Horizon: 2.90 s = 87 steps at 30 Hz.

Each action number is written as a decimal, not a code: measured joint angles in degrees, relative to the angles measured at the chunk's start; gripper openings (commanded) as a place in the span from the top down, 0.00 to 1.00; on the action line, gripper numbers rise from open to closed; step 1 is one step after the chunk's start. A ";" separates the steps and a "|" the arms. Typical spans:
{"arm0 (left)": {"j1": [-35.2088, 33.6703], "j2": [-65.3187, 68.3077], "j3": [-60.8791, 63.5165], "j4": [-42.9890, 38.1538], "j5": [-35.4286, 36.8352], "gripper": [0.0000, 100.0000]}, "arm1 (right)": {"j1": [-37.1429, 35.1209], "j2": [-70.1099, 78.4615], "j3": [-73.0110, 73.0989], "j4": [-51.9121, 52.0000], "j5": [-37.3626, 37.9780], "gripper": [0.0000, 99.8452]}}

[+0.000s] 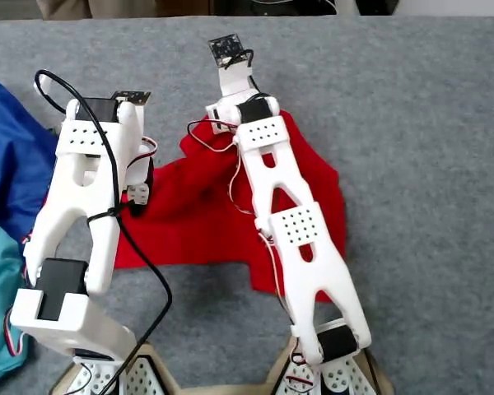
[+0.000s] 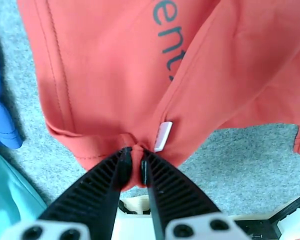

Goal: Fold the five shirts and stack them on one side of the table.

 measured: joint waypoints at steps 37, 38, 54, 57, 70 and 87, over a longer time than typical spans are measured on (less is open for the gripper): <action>0.00 0.00 0.00 0.00 0.00 0.98 | 1.23 2.11 -8.26 -10.11 5.19 0.99; 0.00 0.00 0.00 0.00 0.00 0.98 | 1.41 2.02 -8.79 -8.97 5.19 0.99; 0.00 -0.18 0.00 0.00 0.00 0.98 | 5.01 -12.57 -9.14 0.62 5.19 0.99; 0.00 -0.18 0.00 0.00 0.00 0.98 | 5.27 -16.79 -9.14 0.70 5.36 0.99; 0.18 -8.88 -7.56 0.00 0.00 0.98 | 6.24 -40.26 -10.37 20.66 7.74 0.99; 0.18 -15.21 -34.11 0.09 0.00 0.98 | 23.56 -39.65 -4.13 35.96 7.74 0.99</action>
